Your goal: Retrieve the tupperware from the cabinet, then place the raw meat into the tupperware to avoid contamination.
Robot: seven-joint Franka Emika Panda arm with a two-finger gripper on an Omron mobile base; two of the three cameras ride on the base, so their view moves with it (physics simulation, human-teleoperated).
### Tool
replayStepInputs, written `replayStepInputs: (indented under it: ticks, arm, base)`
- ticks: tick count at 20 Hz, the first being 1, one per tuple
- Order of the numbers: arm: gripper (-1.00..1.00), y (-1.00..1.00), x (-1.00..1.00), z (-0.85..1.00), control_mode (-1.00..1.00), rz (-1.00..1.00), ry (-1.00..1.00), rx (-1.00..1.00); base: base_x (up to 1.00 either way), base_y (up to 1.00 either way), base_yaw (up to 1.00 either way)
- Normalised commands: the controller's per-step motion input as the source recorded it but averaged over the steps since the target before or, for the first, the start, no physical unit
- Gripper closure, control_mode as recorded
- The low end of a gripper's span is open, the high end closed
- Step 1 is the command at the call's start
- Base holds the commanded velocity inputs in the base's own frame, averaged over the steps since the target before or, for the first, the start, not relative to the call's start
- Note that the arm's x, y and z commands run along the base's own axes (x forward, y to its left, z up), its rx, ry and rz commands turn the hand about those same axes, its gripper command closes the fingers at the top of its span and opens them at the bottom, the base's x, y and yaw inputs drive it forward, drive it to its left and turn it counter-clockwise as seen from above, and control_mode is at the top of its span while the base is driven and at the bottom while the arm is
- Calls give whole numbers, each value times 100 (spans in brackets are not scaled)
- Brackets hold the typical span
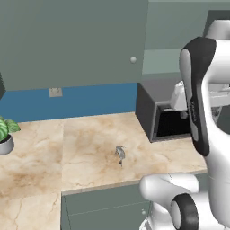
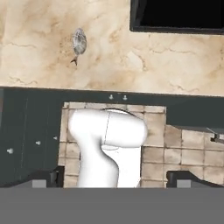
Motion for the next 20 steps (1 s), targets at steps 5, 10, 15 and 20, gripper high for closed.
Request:
replayStepInputs:
  ticks: [5,10,15,20]
  arm:
    - [-100,35,27,6,-100,-27,-20,6]
    - [-100,50,26,41,-100,-11,-5,-3]
    - [-100,48,37,29,-100,-1,-8,-14]
    - [-100,40,43,17,-100,0,-22,-16]
  base:
    - [0,0,0]
    - [0,0,0]
    - [0,0,0]
    - [0,0,0]
